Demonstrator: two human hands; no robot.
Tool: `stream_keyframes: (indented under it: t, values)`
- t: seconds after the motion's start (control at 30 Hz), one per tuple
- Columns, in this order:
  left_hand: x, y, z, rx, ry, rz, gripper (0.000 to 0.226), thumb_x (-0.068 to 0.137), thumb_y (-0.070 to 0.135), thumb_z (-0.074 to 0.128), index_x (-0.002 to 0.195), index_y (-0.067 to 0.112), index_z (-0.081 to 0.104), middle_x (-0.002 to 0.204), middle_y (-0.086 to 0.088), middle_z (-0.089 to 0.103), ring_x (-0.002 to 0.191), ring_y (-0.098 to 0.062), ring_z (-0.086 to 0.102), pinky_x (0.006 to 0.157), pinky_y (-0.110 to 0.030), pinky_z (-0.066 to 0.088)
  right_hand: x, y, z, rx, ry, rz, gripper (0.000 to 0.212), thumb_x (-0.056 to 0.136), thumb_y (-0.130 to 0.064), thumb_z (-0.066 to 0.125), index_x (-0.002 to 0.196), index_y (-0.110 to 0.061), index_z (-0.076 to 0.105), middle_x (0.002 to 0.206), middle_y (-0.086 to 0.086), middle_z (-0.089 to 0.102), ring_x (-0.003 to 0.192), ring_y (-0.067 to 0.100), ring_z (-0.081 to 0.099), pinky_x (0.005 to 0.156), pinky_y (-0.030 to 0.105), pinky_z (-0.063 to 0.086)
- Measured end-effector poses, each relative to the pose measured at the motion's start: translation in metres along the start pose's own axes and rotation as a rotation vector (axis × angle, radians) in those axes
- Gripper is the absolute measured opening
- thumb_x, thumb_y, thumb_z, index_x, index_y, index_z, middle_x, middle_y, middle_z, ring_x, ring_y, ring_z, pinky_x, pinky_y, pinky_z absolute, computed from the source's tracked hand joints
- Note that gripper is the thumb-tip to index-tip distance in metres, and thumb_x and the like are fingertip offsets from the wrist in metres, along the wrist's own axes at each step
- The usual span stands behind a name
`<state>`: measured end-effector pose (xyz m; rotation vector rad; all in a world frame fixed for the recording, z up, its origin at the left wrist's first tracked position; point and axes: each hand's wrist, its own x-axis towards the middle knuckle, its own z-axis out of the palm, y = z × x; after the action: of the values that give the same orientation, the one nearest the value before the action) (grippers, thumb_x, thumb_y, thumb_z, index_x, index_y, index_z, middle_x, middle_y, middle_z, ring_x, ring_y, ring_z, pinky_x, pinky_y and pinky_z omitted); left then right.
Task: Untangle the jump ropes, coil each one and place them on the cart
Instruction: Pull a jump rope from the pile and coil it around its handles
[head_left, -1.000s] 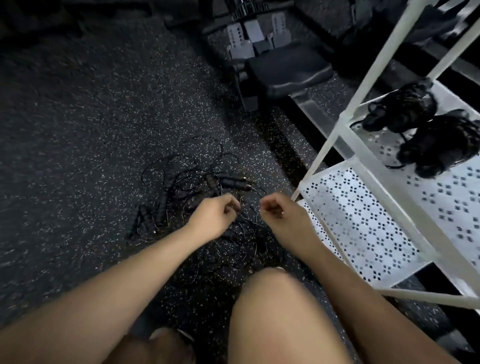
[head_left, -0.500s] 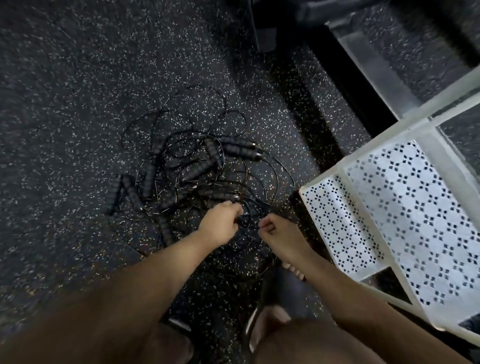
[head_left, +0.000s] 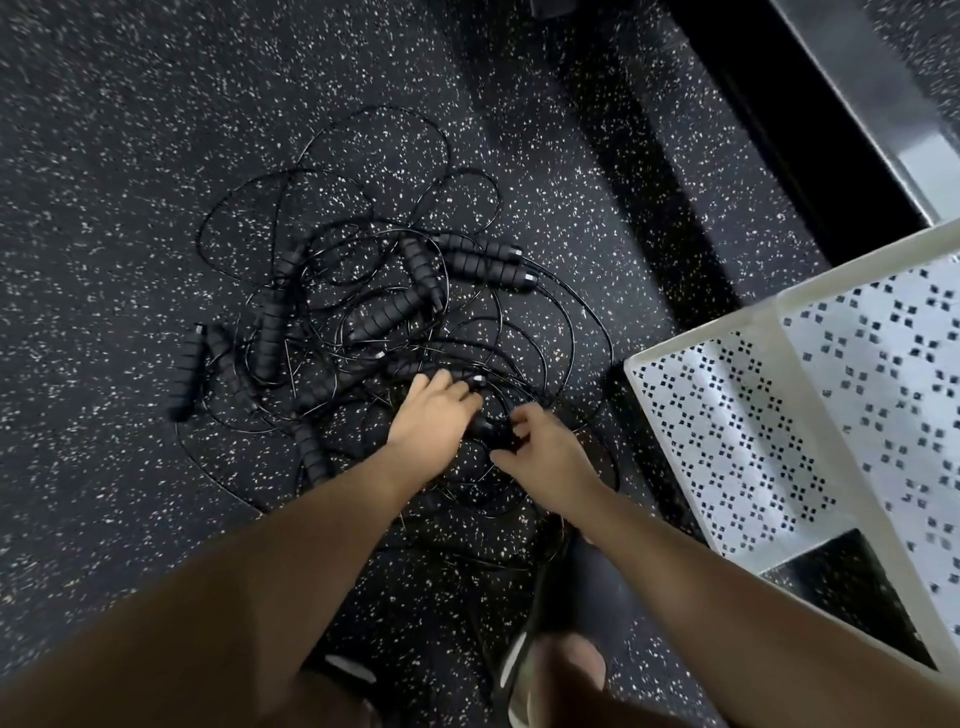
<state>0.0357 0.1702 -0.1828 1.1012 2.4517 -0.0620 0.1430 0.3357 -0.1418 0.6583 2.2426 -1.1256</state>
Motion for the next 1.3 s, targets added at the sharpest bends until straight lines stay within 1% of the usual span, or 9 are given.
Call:
stream_keyframes:
  t: [0.13, 0.33, 0.57, 0.7, 0.8, 1.0, 1.1, 1.17, 1.3]
  values:
    - [-0.004, -0.004, -0.010, -0.094, 0.112, 0.080, 0.042, 0.093, 0.036, 0.078, 0.132, 0.026, 0.068, 0.117, 0.008, 0.069, 0.120, -0.024, 0.049, 0.096, -0.042, 0.034, 0.016, -0.017, 0.005, -0.067, -0.010, -0.072, 0.067, 0.085, -0.041, 0.084, 0.139, -0.021, 0.051, 0.128, 0.000, 0.057, 0.111, 0.019, 0.063, 0.097, 0.040, 0.055]
    - [-0.028, -0.012, -0.029, -0.238, 0.235, 0.144, 0.038, 0.088, 0.030, 0.080, 0.124, 0.026, 0.071, 0.114, 0.016, 0.071, 0.118, -0.017, 0.051, 0.096, -0.037, 0.035, 0.022, -0.037, -0.008, -0.269, -0.170, -0.184, 0.047, 0.099, -0.044, 0.074, 0.124, -0.008, 0.055, 0.107, 0.009, 0.072, 0.088, 0.024, 0.067, 0.071, 0.037, 0.049]
    - [-0.047, -0.012, -0.053, -0.439, 0.258, 0.090, 0.040, 0.086, 0.026, 0.082, 0.122, 0.027, 0.065, 0.116, 0.012, 0.071, 0.117, -0.013, 0.054, 0.098, -0.037, 0.042, -0.019, -0.062, -0.036, -0.429, -0.074, -0.290, 0.033, 0.110, -0.051, 0.055, 0.117, -0.019, 0.057, 0.083, -0.004, 0.062, 0.073, 0.020, 0.062, 0.060, 0.035, 0.043]
    - [-0.053, -0.010, -0.079, -0.606, 0.214, -0.017, 0.041, 0.083, 0.029, 0.080, 0.121, 0.030, 0.065, 0.113, 0.012, 0.069, 0.108, -0.011, 0.055, 0.095, -0.036, 0.044, -0.050, -0.090, -0.069, -0.339, 0.031, -0.317, 0.029, 0.105, -0.053, 0.058, 0.101, -0.024, 0.060, 0.080, -0.004, 0.068, 0.070, 0.020, 0.067, 0.061, 0.036, 0.053]
    - [-0.057, -0.021, -0.092, -0.687, 0.152, -0.088, 0.026, 0.087, 0.041, 0.079, 0.107, 0.040, 0.063, 0.095, 0.014, 0.071, 0.091, -0.012, 0.065, 0.078, -0.035, 0.052, -0.073, -0.121, -0.096, -0.235, 0.081, -0.330, 0.032, 0.101, -0.056, 0.059, 0.094, -0.025, 0.064, 0.075, -0.005, 0.069, 0.064, 0.016, 0.065, 0.056, 0.035, 0.051]
    - [-0.092, -0.033, -0.172, -0.935, 0.188, -0.281, 0.014, 0.101, 0.011, 0.071, 0.098, 0.023, 0.076, 0.084, 0.013, 0.079, 0.077, 0.007, 0.069, 0.072, -0.014, 0.048, -0.155, -0.199, -0.165, 0.043, 0.221, -0.392, 0.030, 0.102, -0.051, 0.062, 0.092, -0.024, 0.072, 0.076, -0.002, 0.076, 0.065, 0.014, 0.070, 0.060, 0.037, 0.054]
    - [-0.122, -0.032, -0.217, -1.030, 0.205, -0.270, 0.020, 0.106, 0.012, 0.067, 0.098, 0.029, 0.075, 0.089, 0.006, 0.083, 0.087, -0.015, 0.073, 0.087, -0.030, 0.046, -0.206, -0.230, -0.192, 0.201, 0.269, -0.432, 0.026, 0.104, -0.048, 0.063, 0.098, -0.026, 0.077, 0.083, -0.007, 0.080, 0.069, 0.009, 0.073, 0.066, 0.038, 0.059]
    - [-0.147, -0.028, -0.250, -1.037, 0.225, -0.264, 0.022, 0.109, 0.019, 0.063, 0.099, 0.034, 0.075, 0.092, 0.008, 0.083, 0.085, -0.029, 0.066, 0.084, -0.039, 0.043, -0.242, -0.246, -0.204, 0.291, 0.286, -0.463, 0.023, 0.105, -0.042, 0.063, 0.101, -0.026, 0.078, 0.087, -0.008, 0.082, 0.077, 0.011, 0.077, 0.074, 0.041, 0.062]
    - [-0.212, -0.010, -0.309, -1.056, 0.307, -0.255, 0.014, 0.109, 0.026, 0.064, 0.106, 0.030, 0.076, 0.099, 0.014, 0.082, 0.091, -0.032, 0.071, 0.086, -0.042, 0.051, -0.315, -0.268, -0.218, 0.444, 0.301, -0.511, 0.020, 0.108, -0.031, 0.063, 0.108, -0.018, 0.078, 0.092, -0.002, 0.083, 0.081, 0.022, 0.079, 0.075, 0.045, 0.061]
